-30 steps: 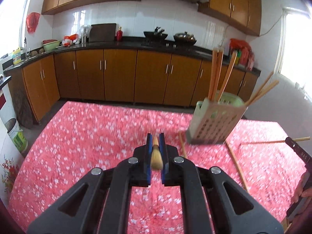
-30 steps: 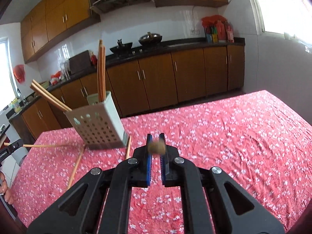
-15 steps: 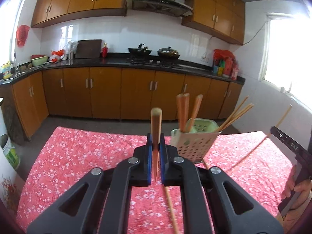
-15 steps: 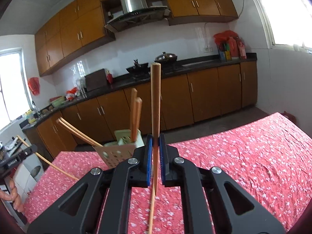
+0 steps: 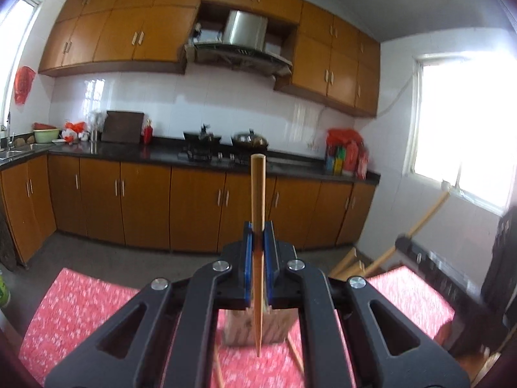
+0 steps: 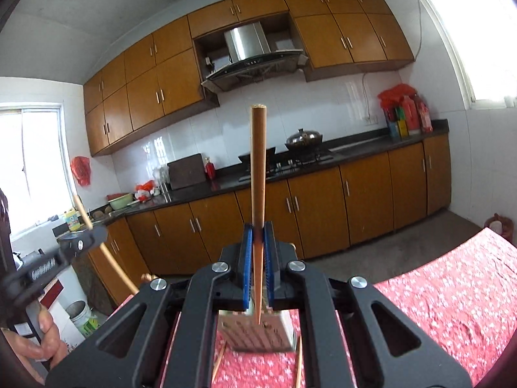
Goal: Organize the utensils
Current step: 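Open both tools to drop the chopsticks into the holder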
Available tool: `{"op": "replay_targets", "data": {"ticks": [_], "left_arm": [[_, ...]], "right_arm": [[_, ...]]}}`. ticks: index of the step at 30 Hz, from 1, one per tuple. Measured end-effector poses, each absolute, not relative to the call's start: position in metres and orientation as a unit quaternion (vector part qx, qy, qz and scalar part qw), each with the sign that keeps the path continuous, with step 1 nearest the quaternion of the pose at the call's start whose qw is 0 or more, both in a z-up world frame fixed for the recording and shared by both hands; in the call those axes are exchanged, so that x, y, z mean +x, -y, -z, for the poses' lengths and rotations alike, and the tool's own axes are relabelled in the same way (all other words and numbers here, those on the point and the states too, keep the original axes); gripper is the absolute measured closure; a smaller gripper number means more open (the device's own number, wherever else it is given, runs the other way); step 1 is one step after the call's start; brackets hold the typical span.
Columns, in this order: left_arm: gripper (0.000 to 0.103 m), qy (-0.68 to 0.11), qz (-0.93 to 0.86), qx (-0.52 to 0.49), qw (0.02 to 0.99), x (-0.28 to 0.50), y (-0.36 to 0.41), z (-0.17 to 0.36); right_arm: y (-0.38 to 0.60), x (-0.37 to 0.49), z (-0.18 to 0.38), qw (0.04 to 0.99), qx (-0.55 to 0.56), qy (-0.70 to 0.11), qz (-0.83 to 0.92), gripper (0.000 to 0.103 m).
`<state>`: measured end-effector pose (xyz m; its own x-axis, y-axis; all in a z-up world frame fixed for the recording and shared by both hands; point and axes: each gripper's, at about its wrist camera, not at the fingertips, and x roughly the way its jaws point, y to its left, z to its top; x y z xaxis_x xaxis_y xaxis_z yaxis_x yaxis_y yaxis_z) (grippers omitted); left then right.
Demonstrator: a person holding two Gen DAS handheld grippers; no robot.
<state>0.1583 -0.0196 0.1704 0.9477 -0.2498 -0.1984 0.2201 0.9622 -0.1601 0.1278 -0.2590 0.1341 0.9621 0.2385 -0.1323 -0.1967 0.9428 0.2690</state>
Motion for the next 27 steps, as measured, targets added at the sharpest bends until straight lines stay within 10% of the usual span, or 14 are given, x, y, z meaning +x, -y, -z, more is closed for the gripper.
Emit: {"op": "replay_targets", "data": {"ticks": [17, 21, 27], "left_arm": [[0.093, -0.123, 0.075, -0.100, 0.985, 0.258, 0.034, -0.138], [0.079, -0.130, 0.074, -0.102, 0.983, 0.258, 0.027, -0.133], [0.072, -0.117, 0.061, -0.099, 0.986, 0.235, 0.014, -0.144]], "right_arm": [[0.246, 0.192, -0.099, 0.978, 0.118, -0.130, -0.115, 0.094], [0.246, 0.188, -0.102, 0.979, 0.115, -0.123, -0.112, 0.062], [0.252, 0.171, -0.117, 0.983, 0.112, -0.106, -0.102, 0.060]]}}
